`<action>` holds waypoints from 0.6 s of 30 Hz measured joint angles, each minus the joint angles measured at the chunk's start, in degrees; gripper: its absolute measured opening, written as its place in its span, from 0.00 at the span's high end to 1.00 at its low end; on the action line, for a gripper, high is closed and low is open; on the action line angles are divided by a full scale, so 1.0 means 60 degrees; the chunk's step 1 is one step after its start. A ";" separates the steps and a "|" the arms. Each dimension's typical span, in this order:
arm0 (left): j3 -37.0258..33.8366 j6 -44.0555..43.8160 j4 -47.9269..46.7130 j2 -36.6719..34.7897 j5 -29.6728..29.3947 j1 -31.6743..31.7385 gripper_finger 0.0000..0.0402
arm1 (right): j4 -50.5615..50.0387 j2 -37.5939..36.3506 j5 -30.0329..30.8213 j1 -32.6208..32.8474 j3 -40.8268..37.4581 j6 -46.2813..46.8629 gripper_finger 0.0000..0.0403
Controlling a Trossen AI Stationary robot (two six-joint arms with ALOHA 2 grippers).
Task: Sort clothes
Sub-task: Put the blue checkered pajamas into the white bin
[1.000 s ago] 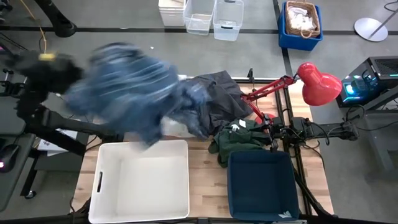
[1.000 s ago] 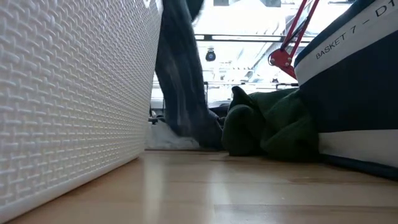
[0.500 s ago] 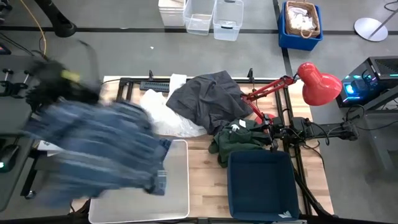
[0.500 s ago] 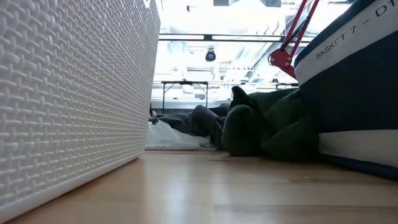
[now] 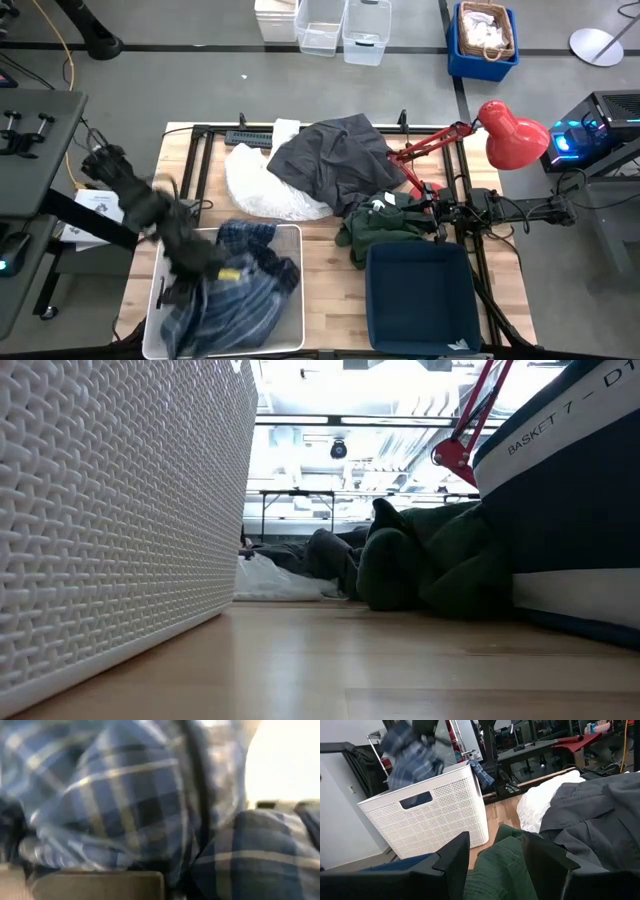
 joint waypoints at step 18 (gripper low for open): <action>-0.1123 -0.1286 0.1219 -0.0159 -0.1915 -0.0765 0.43 | 0.0000 0.0000 0.0000 0.0001 -0.0002 0.0000 0.56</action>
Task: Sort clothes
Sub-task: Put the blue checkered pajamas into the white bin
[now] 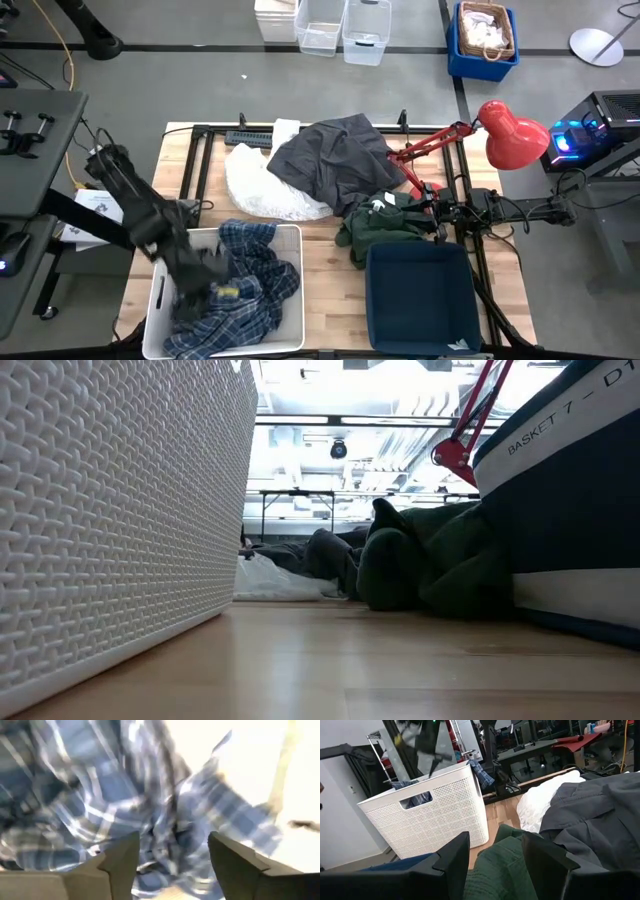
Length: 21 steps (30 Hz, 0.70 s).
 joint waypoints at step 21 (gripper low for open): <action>-0.3119 -0.1346 -0.0982 -0.3652 -0.1878 0.6194 0.41 | 0.0004 0.0000 0.0004 0.0003 -0.0001 0.0000 0.56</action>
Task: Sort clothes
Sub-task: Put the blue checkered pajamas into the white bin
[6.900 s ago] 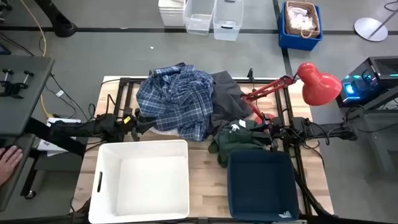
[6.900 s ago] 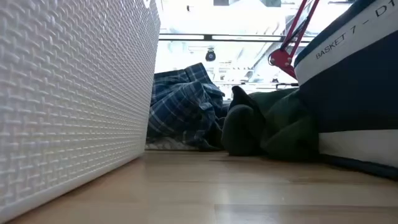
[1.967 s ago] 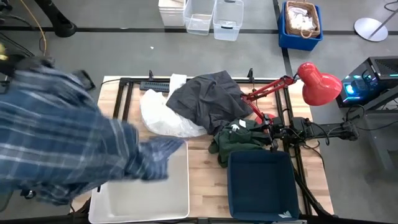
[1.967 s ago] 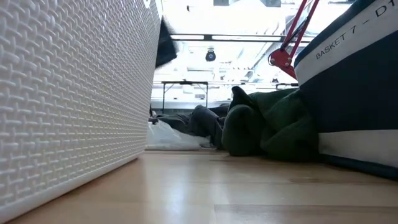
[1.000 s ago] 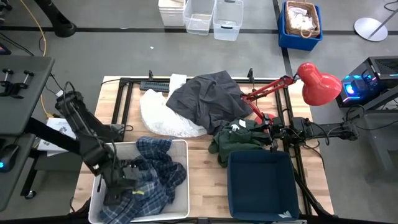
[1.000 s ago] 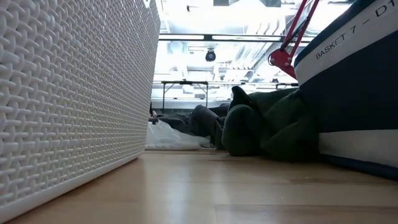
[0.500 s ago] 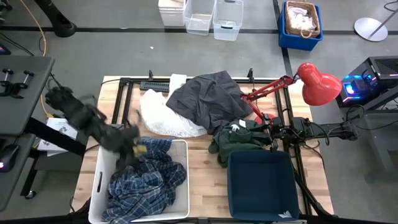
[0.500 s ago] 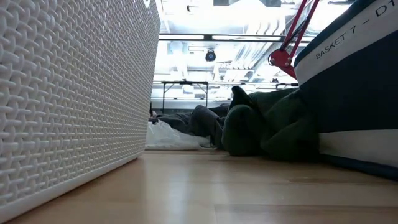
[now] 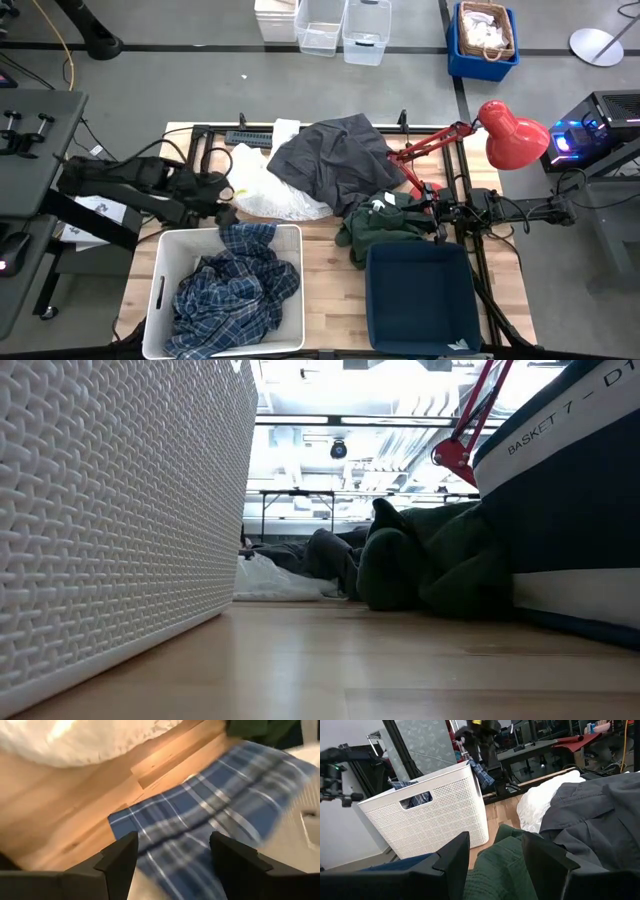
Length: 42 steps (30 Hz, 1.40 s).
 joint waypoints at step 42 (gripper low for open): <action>0.0755 0.2592 0.5401 -0.0813 0.1668 0.0653 1.00 | -0.0002 -0.0002 -0.0001 -0.0002 0.0004 0.0000 0.56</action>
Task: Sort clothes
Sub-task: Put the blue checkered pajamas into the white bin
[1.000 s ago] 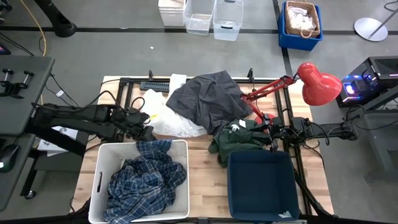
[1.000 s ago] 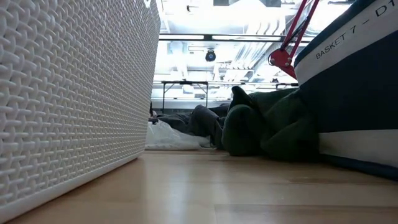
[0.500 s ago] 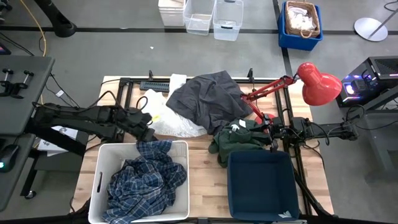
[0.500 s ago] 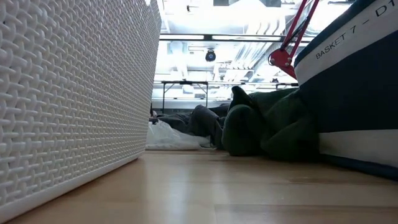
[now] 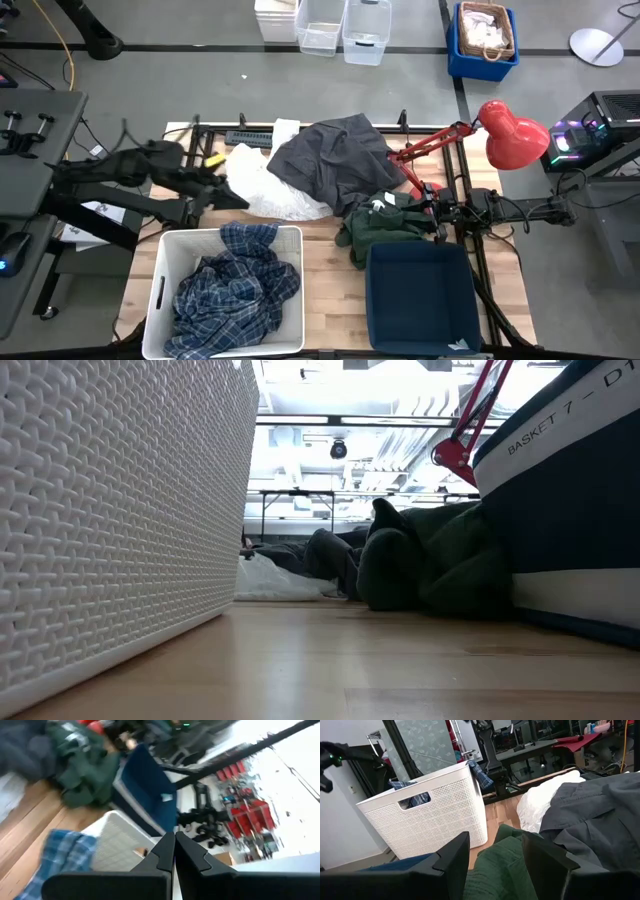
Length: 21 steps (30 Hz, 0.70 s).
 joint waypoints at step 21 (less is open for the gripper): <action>0.4817 0.5696 -0.9453 0.4800 -0.2919 -0.3045 0.67 | 0.0001 0.0001 0.0001 -0.0002 -0.0003 0.0000 0.56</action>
